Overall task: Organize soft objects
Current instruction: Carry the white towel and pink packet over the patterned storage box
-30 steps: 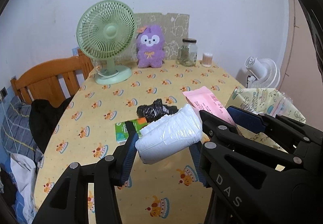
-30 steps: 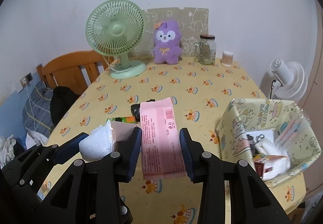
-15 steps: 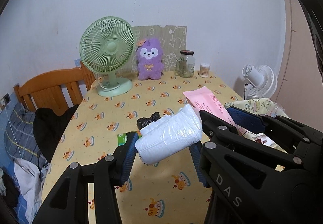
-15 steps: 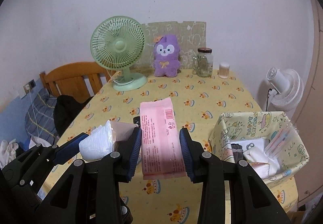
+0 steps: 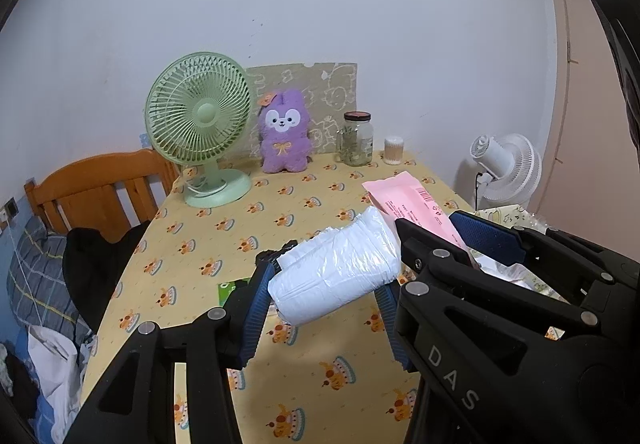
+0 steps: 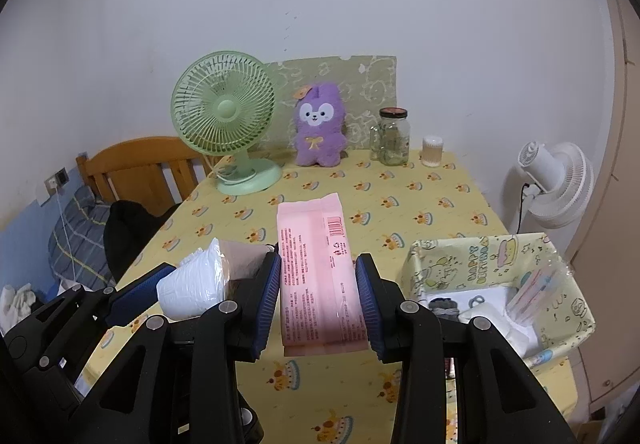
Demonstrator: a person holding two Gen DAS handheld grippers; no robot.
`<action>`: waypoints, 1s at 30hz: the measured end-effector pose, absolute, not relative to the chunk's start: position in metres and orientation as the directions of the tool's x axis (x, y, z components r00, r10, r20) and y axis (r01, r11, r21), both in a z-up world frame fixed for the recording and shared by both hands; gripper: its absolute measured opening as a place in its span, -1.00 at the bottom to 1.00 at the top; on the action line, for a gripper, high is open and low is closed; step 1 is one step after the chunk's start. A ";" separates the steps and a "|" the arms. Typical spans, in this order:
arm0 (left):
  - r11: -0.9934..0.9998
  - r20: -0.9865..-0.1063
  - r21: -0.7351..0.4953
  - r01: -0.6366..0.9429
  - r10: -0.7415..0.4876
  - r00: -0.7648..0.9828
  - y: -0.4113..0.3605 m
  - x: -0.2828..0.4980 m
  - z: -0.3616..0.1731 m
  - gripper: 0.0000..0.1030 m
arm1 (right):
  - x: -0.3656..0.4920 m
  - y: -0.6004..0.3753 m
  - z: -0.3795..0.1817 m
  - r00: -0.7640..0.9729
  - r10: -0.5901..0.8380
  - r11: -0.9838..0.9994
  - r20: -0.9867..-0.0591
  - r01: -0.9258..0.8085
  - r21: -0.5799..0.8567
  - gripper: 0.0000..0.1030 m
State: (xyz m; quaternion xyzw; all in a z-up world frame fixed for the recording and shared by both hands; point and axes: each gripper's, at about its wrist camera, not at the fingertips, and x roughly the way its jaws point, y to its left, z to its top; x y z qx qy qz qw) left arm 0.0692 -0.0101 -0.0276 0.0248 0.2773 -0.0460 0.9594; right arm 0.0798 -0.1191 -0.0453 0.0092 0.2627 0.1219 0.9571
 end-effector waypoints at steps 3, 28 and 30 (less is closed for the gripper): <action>0.994 -0.532 0.025 0.109 -0.079 0.843 -0.016 0.071 -0.026 0.04 | 0.081 -0.125 -0.044 0.835 0.233 0.972 -0.498 -0.222 0.083 -0.19; 0.979 -0.530 0.062 0.194 -0.132 0.838 -0.077 0.092 -0.022 0.04 | 0.095 -0.192 -0.042 0.856 0.179 0.983 -0.484 -0.138 0.120 -0.19; 0.976 -0.531 0.058 0.209 -0.147 0.835 -0.085 0.095 -0.024 0.04 | 0.096 -0.198 -0.043 0.858 0.165 0.986 -0.486 -0.127 0.111 -0.19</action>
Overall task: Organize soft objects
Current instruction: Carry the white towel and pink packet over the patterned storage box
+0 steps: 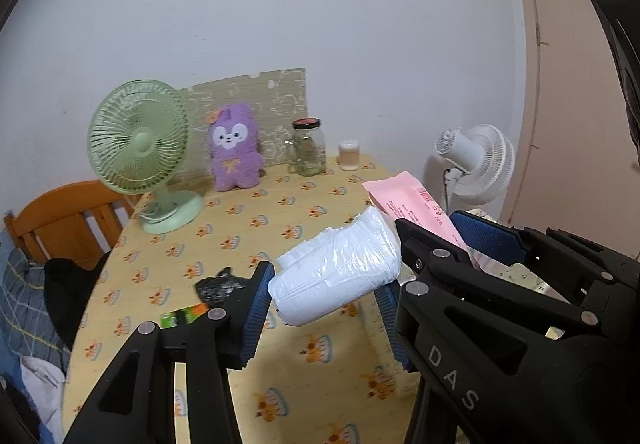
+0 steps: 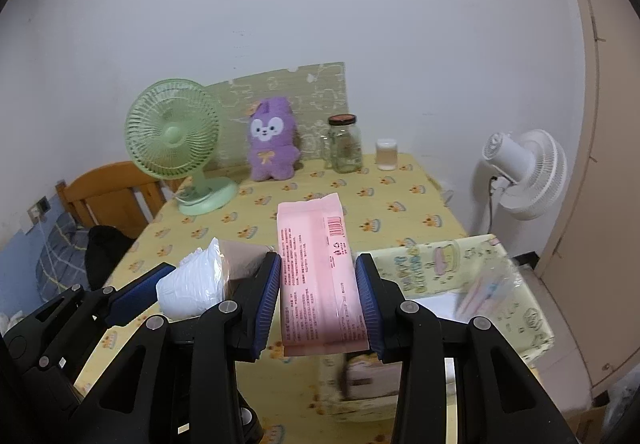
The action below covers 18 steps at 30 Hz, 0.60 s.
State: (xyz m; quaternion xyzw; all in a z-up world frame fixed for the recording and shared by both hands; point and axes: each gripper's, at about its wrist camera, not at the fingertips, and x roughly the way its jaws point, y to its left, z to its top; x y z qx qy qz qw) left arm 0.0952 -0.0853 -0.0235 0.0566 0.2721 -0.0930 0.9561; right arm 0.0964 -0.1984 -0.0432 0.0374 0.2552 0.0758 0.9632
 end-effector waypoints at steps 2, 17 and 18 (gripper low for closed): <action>0.973 -0.529 0.061 0.221 -0.156 0.834 -0.092 0.097 -0.025 0.04 | 0.098 -0.204 -0.044 0.861 0.156 0.987 -0.485 -0.120 0.106 -0.19; 0.954 -0.544 0.068 0.293 -0.211 0.812 -0.135 0.119 -0.042 0.04 | 0.117 -0.249 -0.062 0.864 0.087 0.994 -0.496 -0.043 0.101 -0.19; 0.952 -0.547 0.069 0.299 -0.215 0.809 -0.139 0.121 -0.043 0.04 | 0.119 -0.252 -0.063 0.863 0.084 0.994 -0.498 -0.038 0.102 -0.19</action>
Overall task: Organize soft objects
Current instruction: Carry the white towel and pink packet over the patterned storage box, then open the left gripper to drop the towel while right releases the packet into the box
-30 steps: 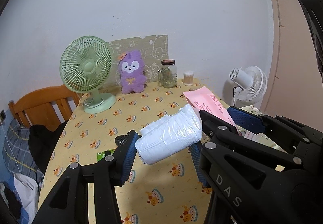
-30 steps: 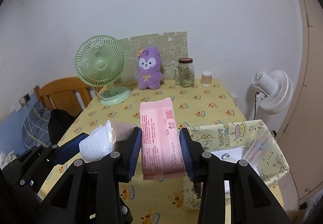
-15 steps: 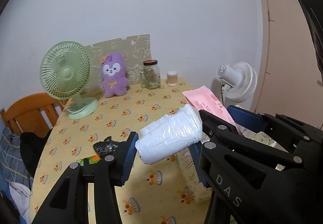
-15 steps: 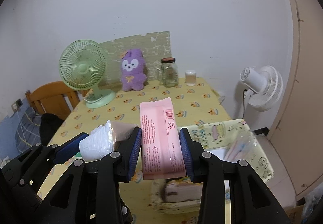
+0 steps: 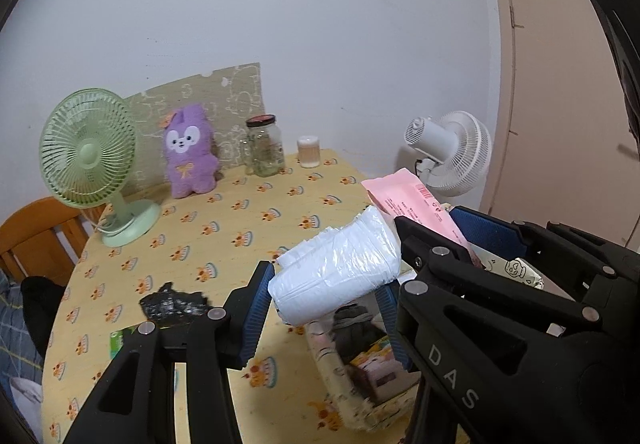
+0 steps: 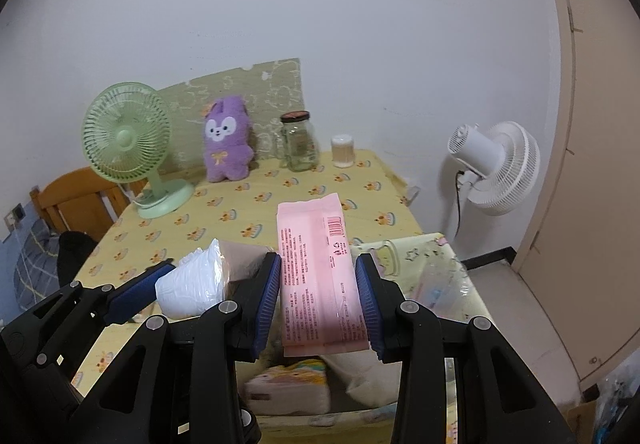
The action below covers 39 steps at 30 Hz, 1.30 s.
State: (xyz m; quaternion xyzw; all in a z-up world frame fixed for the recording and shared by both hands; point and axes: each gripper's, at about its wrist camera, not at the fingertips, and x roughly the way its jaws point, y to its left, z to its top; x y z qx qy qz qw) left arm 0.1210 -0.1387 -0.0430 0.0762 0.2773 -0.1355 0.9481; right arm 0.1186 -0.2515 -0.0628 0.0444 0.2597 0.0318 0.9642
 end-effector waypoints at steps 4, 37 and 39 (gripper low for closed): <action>0.943 -0.560 0.078 0.323 -0.227 0.797 -0.151 0.127 -0.048 0.04 | 0.124 -0.265 -0.069 0.859 0.064 0.994 -0.508 -0.013 0.104 -0.19; 0.912 -0.664 0.244 0.329 -0.090 0.742 -0.187 0.157 -0.080 0.59 | 0.156 -0.293 -0.107 0.820 0.105 0.991 -0.562 -0.040 0.127 -0.11; 0.914 -0.670 0.232 0.334 -0.099 0.736 -0.185 0.157 -0.080 0.59 | 0.156 -0.291 -0.106 0.821 0.093 0.993 -0.563 -0.034 0.114 0.18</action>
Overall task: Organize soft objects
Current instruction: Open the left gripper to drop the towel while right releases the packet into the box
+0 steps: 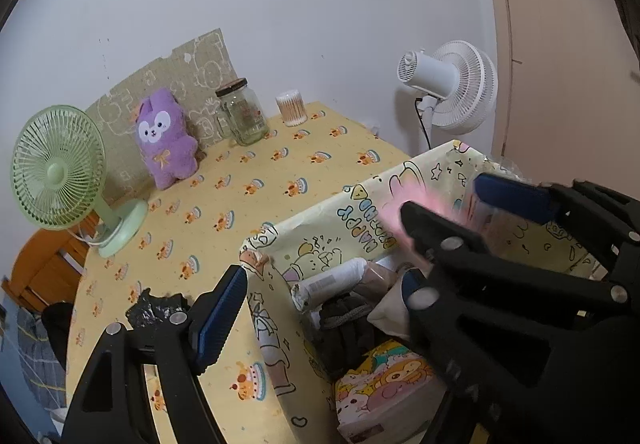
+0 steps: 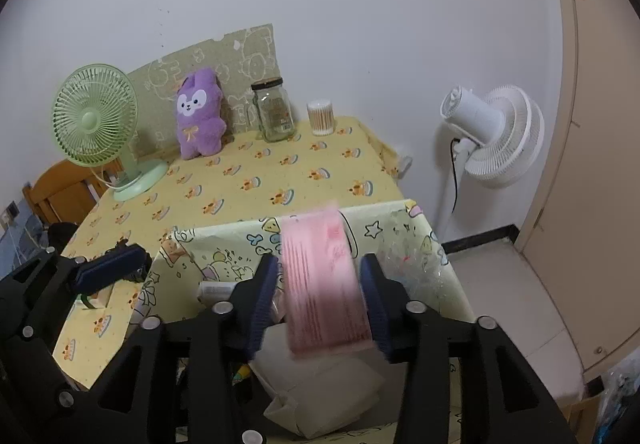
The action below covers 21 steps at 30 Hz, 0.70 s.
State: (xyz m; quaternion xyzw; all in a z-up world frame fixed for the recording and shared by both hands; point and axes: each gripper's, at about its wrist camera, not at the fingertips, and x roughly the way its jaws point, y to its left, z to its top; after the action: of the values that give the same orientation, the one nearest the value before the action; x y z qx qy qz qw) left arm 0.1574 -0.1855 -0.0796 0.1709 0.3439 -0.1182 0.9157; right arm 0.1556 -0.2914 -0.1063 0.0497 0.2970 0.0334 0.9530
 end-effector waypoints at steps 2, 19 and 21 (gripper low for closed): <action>0.916 -0.671 0.225 0.332 -0.102 0.734 -0.184 0.157 -0.079 0.59 | 0.154 -0.290 -0.104 0.823 0.082 0.994 -0.563 -0.026 0.106 0.32; 0.932 -0.627 0.161 0.326 -0.158 0.763 -0.156 0.132 -0.055 0.77 | 0.124 -0.265 -0.076 0.851 0.027 0.998 -0.524 0.010 0.068 0.82; 0.933 -0.616 0.158 0.322 -0.162 0.771 -0.151 0.127 -0.051 0.79 | 0.120 -0.261 -0.072 0.856 0.023 0.998 -0.517 0.012 0.063 0.84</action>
State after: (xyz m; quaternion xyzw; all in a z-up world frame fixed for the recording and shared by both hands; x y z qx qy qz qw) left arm 0.1274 -0.1514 -0.0514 0.1284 0.3123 -0.1299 0.9323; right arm 0.1200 -0.2612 -0.0721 0.0319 0.2684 0.0029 0.9628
